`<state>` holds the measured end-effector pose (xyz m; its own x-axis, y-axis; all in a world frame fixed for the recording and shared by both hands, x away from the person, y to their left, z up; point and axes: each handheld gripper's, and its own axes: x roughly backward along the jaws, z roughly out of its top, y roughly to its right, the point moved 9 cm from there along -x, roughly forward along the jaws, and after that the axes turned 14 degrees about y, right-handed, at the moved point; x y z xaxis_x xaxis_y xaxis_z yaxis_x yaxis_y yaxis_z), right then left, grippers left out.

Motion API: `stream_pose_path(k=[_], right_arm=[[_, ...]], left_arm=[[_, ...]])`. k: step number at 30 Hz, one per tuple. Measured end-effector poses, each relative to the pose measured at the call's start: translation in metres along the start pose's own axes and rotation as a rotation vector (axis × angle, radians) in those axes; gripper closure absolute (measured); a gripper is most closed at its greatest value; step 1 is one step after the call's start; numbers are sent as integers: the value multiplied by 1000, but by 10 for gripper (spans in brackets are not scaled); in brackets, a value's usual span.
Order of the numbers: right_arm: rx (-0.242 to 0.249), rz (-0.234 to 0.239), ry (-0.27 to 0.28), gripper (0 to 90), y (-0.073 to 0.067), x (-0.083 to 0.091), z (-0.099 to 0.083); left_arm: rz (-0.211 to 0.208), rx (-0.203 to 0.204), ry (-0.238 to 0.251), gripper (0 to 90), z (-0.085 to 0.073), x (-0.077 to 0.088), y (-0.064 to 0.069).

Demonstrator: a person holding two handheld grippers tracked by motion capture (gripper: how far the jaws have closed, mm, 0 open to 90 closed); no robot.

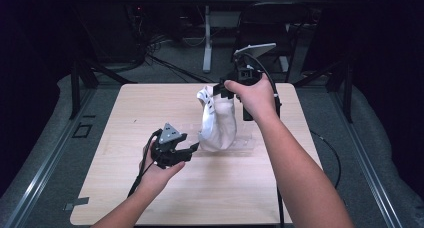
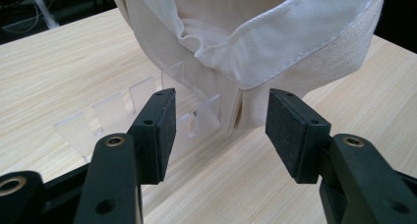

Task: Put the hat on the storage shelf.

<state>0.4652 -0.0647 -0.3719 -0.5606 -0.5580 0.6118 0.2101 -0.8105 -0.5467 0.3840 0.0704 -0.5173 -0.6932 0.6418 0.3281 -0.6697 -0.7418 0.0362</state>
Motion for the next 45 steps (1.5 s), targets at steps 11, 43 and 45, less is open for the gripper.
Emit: stream_pose_path(k=[11, 43, 45], right_arm=[[54, 9, -22, 628, 7, 14, -16], [118, 137, -17, 616, 46, 52, -91], [112, 142, -19, 616, 47, 52, -93]], left_arm=[[16, 18, -3, 458, -8, 11, -12], [131, 149, 20, 457, -86, 56, -55], [142, 130, 16, 457, -91, 59, -57]])
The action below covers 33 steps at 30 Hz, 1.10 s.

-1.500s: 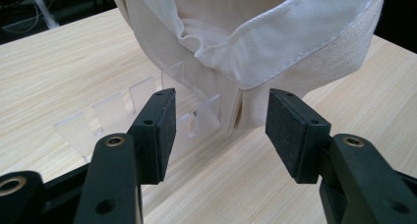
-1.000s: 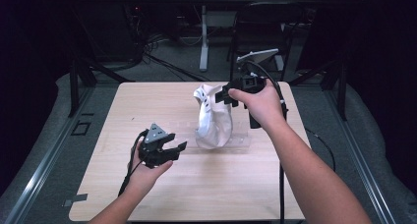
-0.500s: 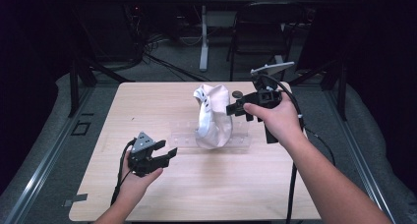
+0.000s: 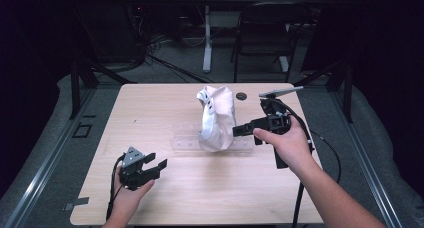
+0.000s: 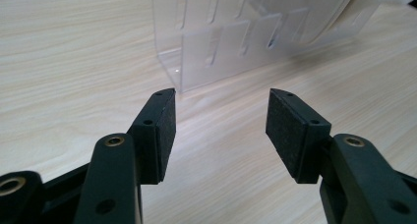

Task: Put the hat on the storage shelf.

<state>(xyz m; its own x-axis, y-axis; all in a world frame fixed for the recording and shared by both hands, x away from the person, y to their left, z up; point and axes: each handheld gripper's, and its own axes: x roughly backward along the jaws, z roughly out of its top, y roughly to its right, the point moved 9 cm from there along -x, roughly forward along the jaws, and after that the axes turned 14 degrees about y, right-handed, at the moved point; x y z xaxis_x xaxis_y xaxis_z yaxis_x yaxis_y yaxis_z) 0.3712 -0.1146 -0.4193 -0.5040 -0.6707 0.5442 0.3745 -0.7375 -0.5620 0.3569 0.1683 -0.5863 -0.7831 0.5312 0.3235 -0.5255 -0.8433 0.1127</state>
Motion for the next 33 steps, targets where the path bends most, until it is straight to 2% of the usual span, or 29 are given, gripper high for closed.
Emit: stream_pose_path(k=[1, 5, 8, 12, 19, 24, 27, 31, 33], right_arm=[[-4, 6, -7, 614, 3, 0, -7], [7, 1, -11, 613, 7, -1, -15], [26, -1, -9, 611, 12, -3, -26], [34, -1, -4, 609, 15, -5, -34], [50, 13, 15, 609, 28, -10, -60], [76, -28, 50, 608, 38, -17, -73], [75, -45, 77, 597, 43, -18, -76], [51, -35, 87, 579, 45, -18, -79], [39, -52, 119, 579, 49, -17, -78]], left_arm=[[17, -40, 6, 457, -5, 2, -3], [8, -64, -15, 457, -11, 3, -3], [6, -56, -7, 457, -10, 2, -3], [0, -67, -14, 457, -12, 0, -1], [-6, -67, -23, 457, -15, -1, -1], [-5, -65, -23, 457, -16, -1, -1], [-5, -66, -26, 457, -16, -1, -1], [-5, -64, -24, 457, -16, -1, -1], [-6, -68, -24, 457, -16, -1, -1]])
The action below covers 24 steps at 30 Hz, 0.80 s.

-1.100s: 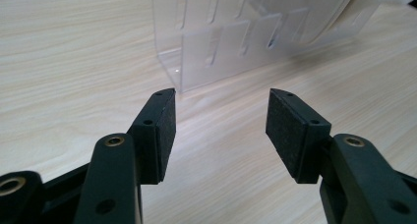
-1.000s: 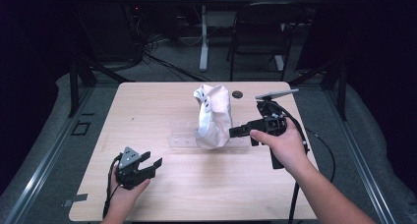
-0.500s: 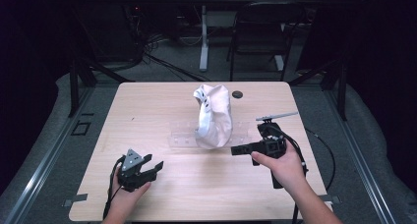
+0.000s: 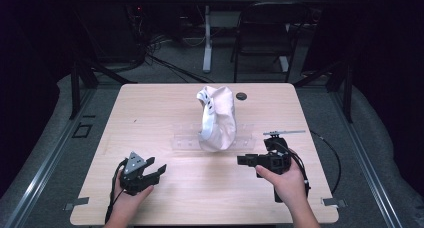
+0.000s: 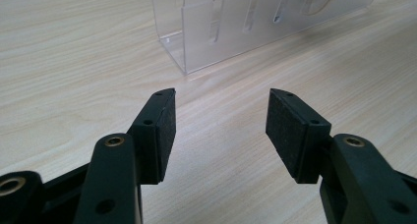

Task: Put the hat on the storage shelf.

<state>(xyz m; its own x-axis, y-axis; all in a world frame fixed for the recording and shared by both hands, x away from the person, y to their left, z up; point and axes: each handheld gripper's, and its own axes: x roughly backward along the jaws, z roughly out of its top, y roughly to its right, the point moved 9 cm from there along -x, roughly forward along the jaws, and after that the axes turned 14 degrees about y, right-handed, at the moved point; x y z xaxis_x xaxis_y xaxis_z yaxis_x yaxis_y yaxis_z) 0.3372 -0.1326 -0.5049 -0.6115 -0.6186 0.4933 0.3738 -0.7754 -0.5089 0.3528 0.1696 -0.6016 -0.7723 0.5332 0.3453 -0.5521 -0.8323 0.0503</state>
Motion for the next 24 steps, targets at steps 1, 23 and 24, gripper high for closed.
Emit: stream_pose_path(k=[1, 23, 24], right_arm=[[0, 0, 0, 579, 0, 0, 0], [2, -108, 71, 552, 45, -13, -24], [-3, -109, 69, 552, 48, -14, -25]], left_arm=[[0, 0, 0, 457, 0, 0, 0], [-48, -52, -2, 453, 0, -6, 14], [-53, -46, 2, 453, 0, -6, 16]])
